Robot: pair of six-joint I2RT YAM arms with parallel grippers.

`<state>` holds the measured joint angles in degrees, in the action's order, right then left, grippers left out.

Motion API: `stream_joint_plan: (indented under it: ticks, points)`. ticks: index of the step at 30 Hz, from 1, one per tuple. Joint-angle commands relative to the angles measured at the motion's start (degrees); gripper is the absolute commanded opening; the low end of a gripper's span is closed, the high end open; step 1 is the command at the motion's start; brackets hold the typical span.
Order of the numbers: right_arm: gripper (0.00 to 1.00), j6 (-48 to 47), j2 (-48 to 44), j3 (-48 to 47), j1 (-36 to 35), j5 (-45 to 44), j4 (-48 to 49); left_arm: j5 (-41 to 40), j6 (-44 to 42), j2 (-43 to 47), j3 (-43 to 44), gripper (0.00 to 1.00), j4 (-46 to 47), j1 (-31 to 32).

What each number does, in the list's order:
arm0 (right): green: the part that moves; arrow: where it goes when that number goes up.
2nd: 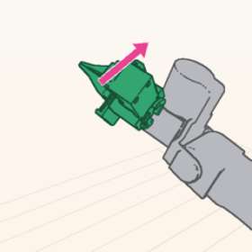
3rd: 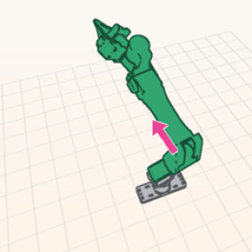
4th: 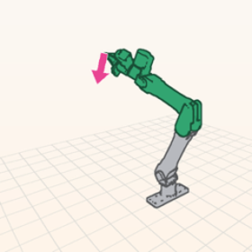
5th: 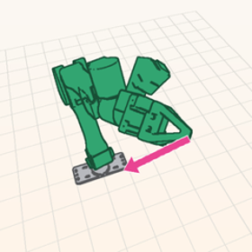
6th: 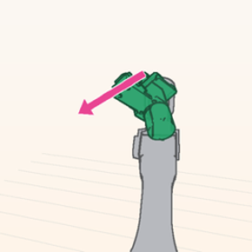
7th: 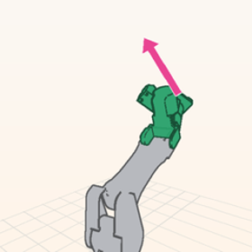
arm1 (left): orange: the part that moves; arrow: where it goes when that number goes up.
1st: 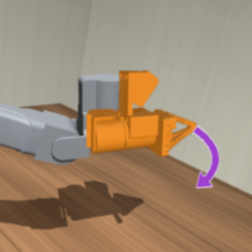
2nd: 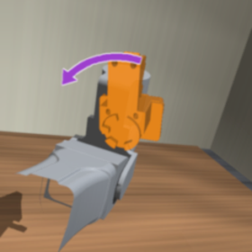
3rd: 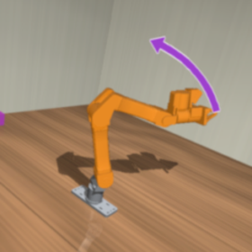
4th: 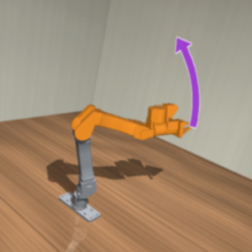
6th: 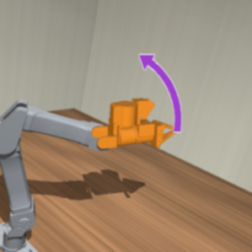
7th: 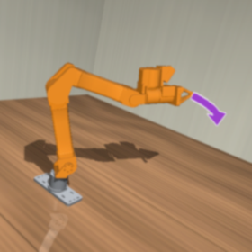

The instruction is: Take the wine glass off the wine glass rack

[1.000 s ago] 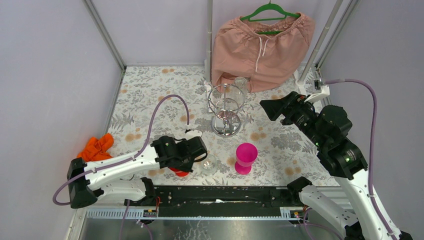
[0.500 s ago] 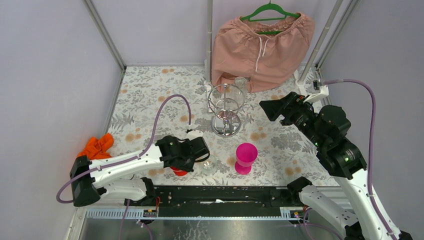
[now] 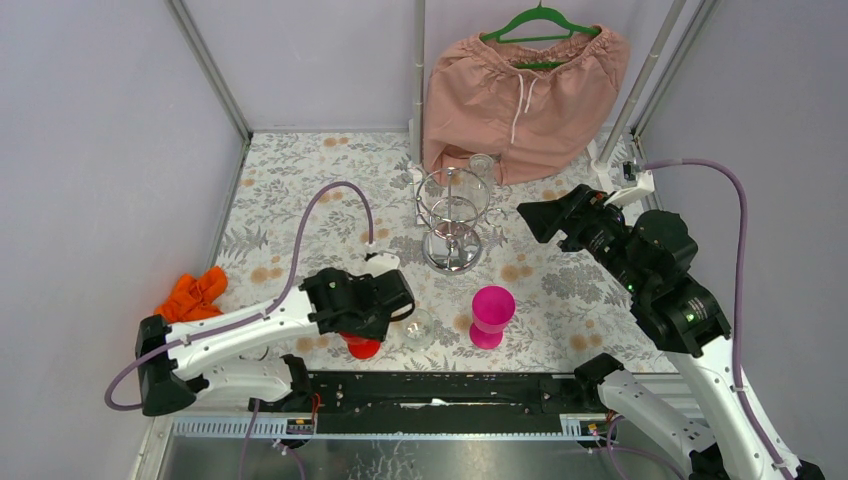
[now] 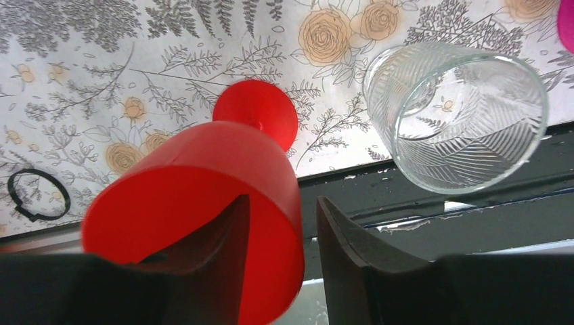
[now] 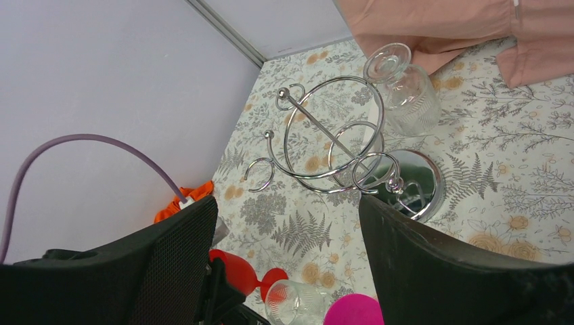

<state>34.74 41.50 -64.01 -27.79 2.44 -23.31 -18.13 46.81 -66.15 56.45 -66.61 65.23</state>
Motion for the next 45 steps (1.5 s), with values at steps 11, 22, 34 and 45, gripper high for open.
stream_joint_plan:
  ticks: [11,22,34,45]
  points:
    - [0.84,0.2,2.9,0.8,0.2,0.0,3.3,-13.9,4.0,2.9,22.2,0.48,-16.8,0.4]
    - [0.84,-0.6,10.7,0.1,0.2,-2.0,5.8,-17.0,-5.3,6.2,35.1,0.57,0.4,0.4]
    - [0.82,8.0,32.9,-4.8,17.5,21.7,19.0,-13.2,-15.9,16.7,25.1,0.69,43.4,0.3]
    - [0.79,7.9,46.0,-10.3,18.9,29.6,26.3,-15.0,-26.0,1.2,48.4,0.67,37.0,-3.4]
